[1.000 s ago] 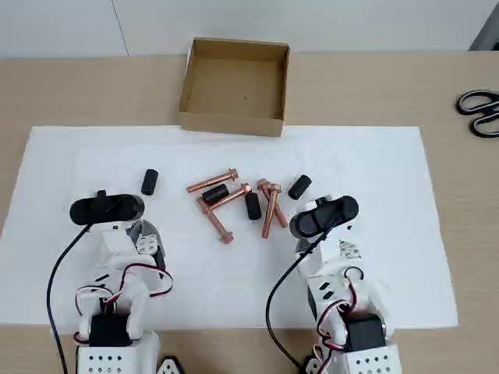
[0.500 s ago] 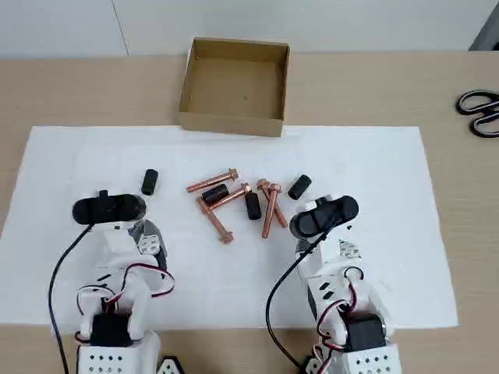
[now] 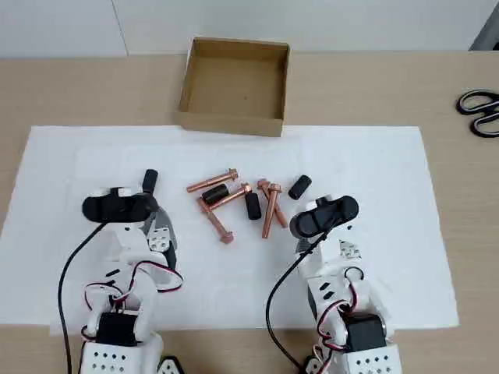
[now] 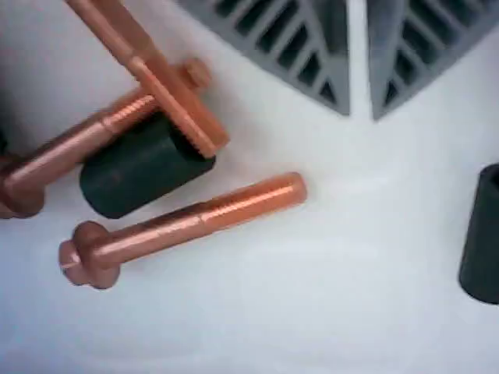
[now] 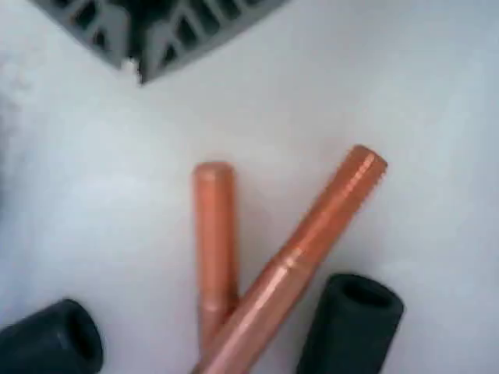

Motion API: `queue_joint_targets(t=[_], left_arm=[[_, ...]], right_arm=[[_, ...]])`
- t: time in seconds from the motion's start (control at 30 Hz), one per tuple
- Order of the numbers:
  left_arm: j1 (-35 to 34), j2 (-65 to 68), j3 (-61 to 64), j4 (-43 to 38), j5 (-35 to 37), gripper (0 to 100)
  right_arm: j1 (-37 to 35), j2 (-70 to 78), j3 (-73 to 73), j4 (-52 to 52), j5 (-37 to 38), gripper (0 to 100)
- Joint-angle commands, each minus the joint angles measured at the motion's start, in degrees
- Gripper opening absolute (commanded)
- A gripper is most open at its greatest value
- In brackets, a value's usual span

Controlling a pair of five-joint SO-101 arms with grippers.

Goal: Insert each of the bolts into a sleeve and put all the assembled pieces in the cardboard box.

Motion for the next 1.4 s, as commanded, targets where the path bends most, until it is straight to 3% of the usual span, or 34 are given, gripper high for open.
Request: queue_joint_targets(t=[0.0, 0.2, 0.4, 0.47, 0.63, 0.9, 1.1, 1.27, 1.37], left_arm=[[2.1, -0.4, -0.6, -1.7, 0.0, 1], [3.7, -0.4, -8.2, 1.4, -1.4, 1], [3.7, 0.0, -25.5, 15.6, -8.1, 1], [3.7, 0.1, -31.1, 16.9, -11.0, 1], [3.6, 0.7, -38.3, 18.3, -15.1, 1], [3.8, 21.9, -49.9, 25.9, -13.9, 1], [6.9, 41.2, -66.1, 32.4, -11.9, 1], [11.9, 52.8, -77.4, 41.9, -11.9, 1], [11.8, 57.0, -79.6, 42.9, -11.9, 1]], right_arm=[[0.0, -0.8, 0.3, -0.4, 0.3, 0.4], [-0.1, -0.8, 0.3, -0.4, 0.3, 0.4], [-0.3, -0.8, 0.0, 0.1, 0.3, 0.4], [-0.1, -0.8, -1.2, 0.2, 0.6, 0.4], [-0.1, -0.7, -12.6, 4.6, 9.8, 0.4], [-0.1, 2.2, -30.9, 14.9, 10.6, 0.4], [-0.1, 20.9, -42.4, 19.9, 10.5, 0.5], [-0.1, 44.9, -64.9, 30.8, 10.6, 0.5], [0.2, 58.9, -78.0, 37.2, 10.7, 0.5]])
